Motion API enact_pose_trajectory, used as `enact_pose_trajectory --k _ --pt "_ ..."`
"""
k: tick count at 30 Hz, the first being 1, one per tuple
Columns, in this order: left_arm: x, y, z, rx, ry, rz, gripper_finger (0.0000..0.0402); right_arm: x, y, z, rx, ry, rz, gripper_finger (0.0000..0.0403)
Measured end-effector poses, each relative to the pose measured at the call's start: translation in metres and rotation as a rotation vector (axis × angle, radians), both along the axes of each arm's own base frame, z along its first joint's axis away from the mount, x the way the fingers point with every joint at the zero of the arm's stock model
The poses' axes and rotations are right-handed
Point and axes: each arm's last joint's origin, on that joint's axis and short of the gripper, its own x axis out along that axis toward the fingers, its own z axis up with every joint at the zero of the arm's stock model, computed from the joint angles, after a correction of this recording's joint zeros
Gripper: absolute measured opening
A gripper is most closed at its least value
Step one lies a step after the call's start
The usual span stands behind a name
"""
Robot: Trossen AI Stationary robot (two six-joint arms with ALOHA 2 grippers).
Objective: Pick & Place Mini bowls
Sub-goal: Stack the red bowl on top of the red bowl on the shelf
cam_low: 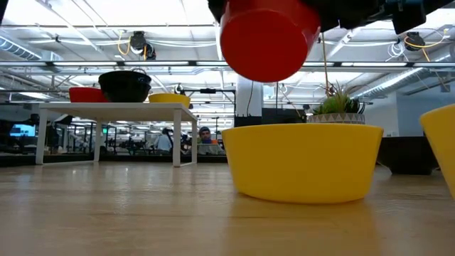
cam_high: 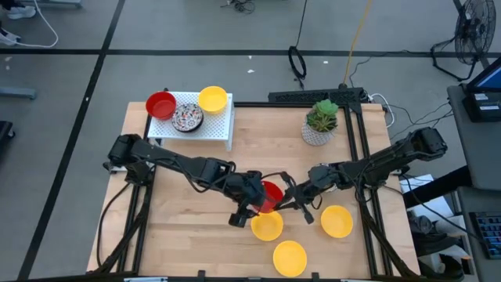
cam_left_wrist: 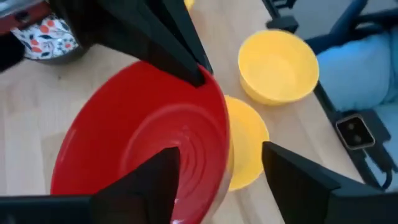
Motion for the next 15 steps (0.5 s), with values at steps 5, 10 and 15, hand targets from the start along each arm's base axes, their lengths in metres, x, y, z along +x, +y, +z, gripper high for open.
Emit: enact_pose_trajectory --k 5,10,15 --pt "-0.0005 0.0000 0.0014 -0.051 0.014 0.032 0.0157 0.0000 0.0000 0.0002 -0.013 -0.009 0.004 0.0001" --pt "-0.0011 -0.0003 0.0013 -0.063 0.022 0.014 0.0031 0.0005 -0.0004 0.0018 -0.018 -0.029 0.000 0.0013" --pt "0.0007 0.0016 0.0018 -0.107 0.023 0.032 0.0015 0.0005 -0.0007 0.0029 -0.036 -0.047 0.000 0.0036"
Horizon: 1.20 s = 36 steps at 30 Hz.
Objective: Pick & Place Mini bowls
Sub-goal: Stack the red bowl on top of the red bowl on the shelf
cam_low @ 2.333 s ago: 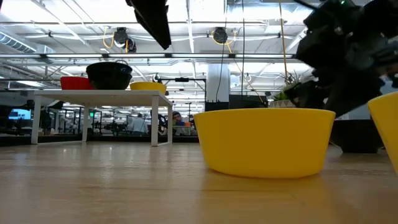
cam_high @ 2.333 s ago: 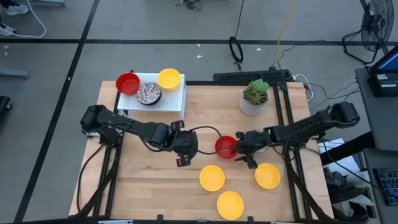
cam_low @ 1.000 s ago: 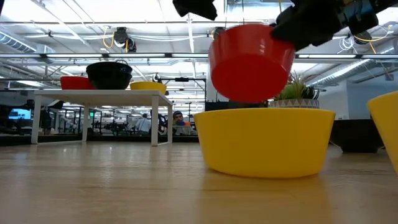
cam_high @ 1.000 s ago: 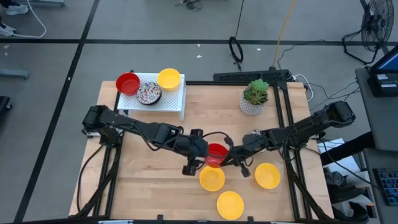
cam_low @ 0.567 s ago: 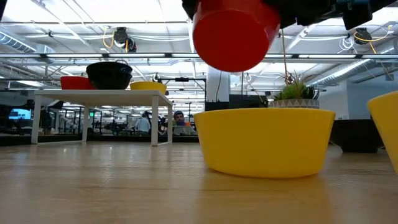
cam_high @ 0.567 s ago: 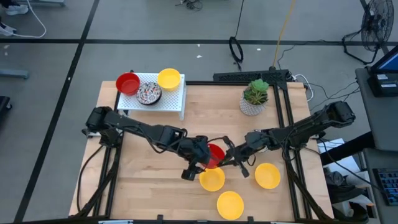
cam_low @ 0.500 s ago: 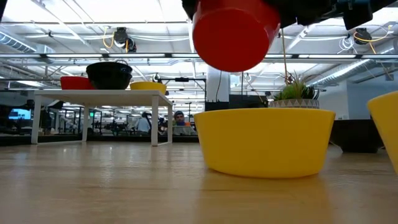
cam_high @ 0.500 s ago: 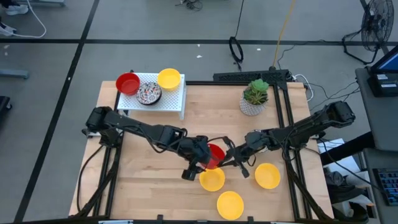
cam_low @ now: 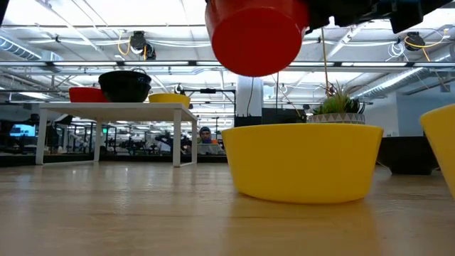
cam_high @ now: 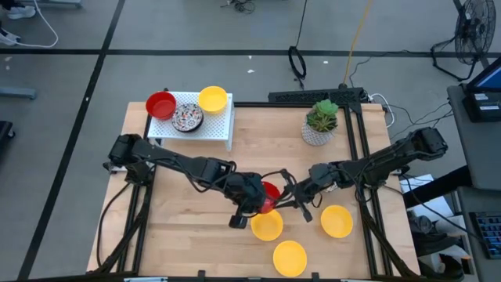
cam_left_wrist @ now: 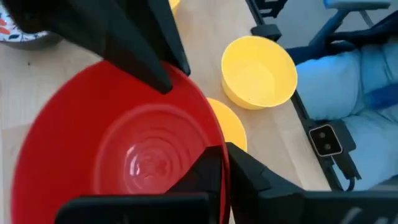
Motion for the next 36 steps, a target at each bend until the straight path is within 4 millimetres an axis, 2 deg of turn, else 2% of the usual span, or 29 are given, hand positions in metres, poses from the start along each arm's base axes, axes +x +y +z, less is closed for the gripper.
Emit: enact_pose_trajectory --k 7,13,21,26,31,36 --pt "0.001 0.000 0.001 -0.010 -0.006 0.024 0.0011 -0.002 0.000 0.001 0.041 0.031 -0.007 0.0096" --pt "0.001 0.001 0.001 -0.004 -0.008 0.033 0.0006 -0.016 -0.004 0.010 0.088 0.113 -0.030 0.0153" --pt "0.001 0.008 0.001 -0.009 0.011 0.066 0.0015 -0.044 -0.010 0.024 0.159 0.229 -0.042 0.0175" --pt "-0.007 0.028 0.006 0.048 0.059 0.153 0.0007 -0.054 -0.013 0.024 0.142 0.282 -0.054 0.0169" --pt "-0.028 0.057 0.032 0.154 0.044 0.276 0.0020 -0.056 -0.014 0.024 0.129 0.290 -0.053 0.0165" --pt "-0.059 0.087 0.065 0.247 -0.003 0.434 0.0006 -0.057 -0.014 0.024 0.078 0.270 -0.036 0.0165"
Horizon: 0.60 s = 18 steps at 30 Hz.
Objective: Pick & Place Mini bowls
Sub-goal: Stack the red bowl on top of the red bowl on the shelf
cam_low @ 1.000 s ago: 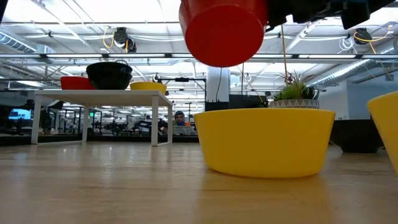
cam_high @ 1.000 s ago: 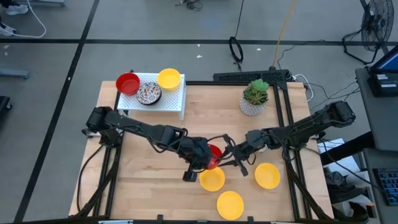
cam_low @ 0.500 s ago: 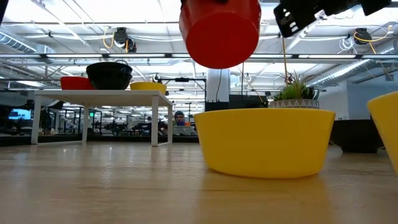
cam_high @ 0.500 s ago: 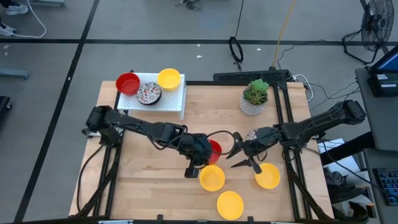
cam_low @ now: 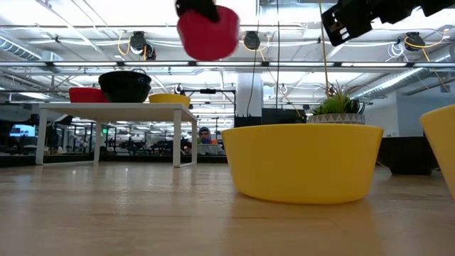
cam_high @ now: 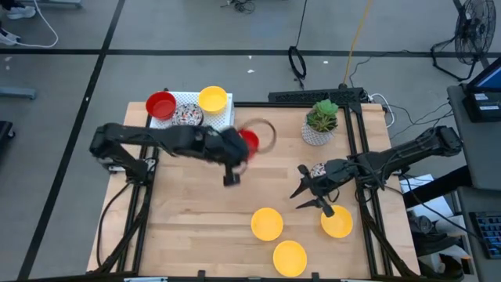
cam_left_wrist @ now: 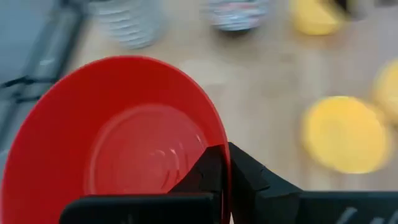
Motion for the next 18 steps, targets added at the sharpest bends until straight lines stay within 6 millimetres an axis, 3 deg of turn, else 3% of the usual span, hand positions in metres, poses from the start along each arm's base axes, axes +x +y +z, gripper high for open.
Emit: enact_pose_trajectory --k 8,13,18 --pt "-0.074 0.049 0.038 0.137 0.029 0.424 0.0024 0.002 -0.001 0.004 -0.091 -0.099 0.038 0.0164" --pt "-0.117 0.082 0.042 0.123 0.128 0.717 0.0006 0.003 -0.001 0.007 -0.140 -0.168 0.060 0.0164" --pt "-0.142 0.114 0.038 0.093 0.232 0.935 0.0020 0.005 -0.003 0.009 -0.179 -0.208 0.066 0.0164"
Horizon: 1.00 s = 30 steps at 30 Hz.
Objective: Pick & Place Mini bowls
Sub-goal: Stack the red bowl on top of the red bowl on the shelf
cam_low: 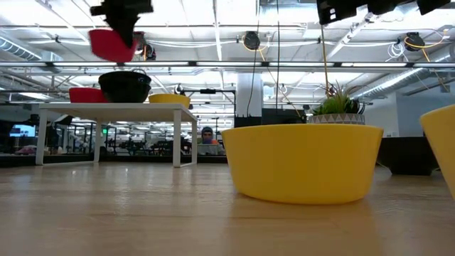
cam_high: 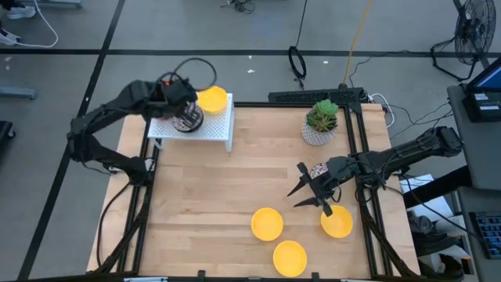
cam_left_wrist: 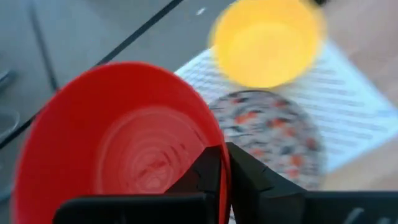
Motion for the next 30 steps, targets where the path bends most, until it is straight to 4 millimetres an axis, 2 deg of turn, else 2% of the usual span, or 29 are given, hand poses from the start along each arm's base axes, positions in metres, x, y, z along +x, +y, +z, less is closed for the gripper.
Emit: enact_pose_trajectory --k 5,12,17,22,30 --pt "-0.010 0.028 -0.005 -0.025 0.069 0.073 0.0022 0.001 -0.003 0.000 -0.004 -0.003 -0.014 0.0164" --pt "-0.028 0.054 -0.011 -0.088 0.051 0.175 0.0006 0.001 -0.005 0.000 -0.004 -0.002 -0.021 0.0164" --pt "-0.034 0.065 -0.032 -0.135 0.070 0.222 0.0020 0.001 -0.005 -0.001 -0.008 0.011 -0.021 0.0164" --pt "-0.030 0.074 -0.052 -0.175 0.032 0.170 0.0007 0.001 -0.005 -0.001 -0.036 -0.003 -0.011 0.0164" --pt "-0.034 0.079 -0.068 -0.194 0.061 0.192 0.0029 0.003 -0.012 -0.001 -0.044 -0.007 -0.042 0.0164"
